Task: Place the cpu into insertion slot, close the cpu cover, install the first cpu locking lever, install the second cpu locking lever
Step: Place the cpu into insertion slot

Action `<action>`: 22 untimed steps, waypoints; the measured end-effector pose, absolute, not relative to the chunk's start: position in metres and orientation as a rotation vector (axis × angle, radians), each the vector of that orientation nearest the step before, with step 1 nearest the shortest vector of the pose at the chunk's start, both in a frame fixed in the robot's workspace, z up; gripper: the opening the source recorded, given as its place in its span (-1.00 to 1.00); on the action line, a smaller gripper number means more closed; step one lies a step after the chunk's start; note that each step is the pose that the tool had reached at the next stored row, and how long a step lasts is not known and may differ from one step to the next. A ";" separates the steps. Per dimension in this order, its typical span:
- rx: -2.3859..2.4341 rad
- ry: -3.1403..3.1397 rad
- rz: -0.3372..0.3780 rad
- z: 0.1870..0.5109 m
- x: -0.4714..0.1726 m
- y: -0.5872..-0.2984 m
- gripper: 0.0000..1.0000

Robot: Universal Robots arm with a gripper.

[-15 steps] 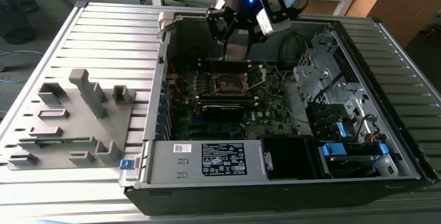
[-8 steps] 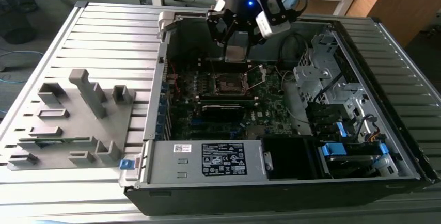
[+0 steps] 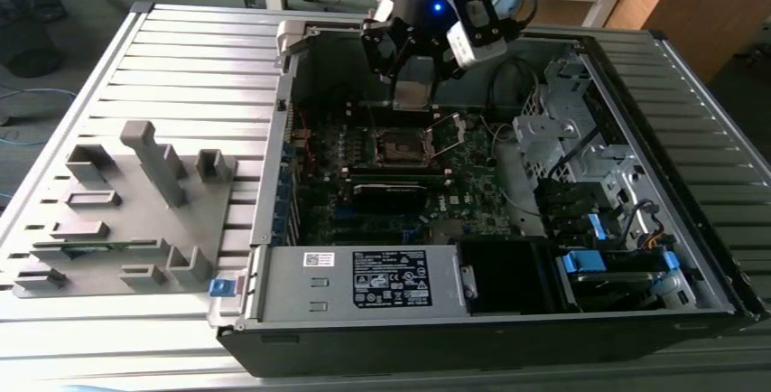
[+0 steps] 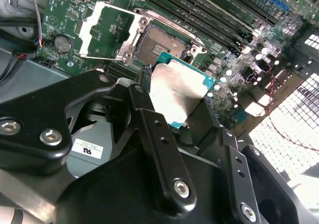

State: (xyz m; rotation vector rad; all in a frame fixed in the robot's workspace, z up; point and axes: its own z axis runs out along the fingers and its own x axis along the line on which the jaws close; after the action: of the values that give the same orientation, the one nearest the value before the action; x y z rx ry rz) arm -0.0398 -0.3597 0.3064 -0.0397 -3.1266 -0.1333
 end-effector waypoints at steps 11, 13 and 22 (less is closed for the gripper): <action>-0.040 -3.130 -0.134 0.297 -0.041 -0.360 0.08; -0.039 -3.136 -0.134 0.295 -0.041 -0.360 0.08; -0.039 -3.147 -0.131 0.285 -0.043 -0.360 0.08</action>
State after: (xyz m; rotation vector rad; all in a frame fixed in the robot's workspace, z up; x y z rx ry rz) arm -0.0426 -0.3597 0.2853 -0.0388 -3.1466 -0.1311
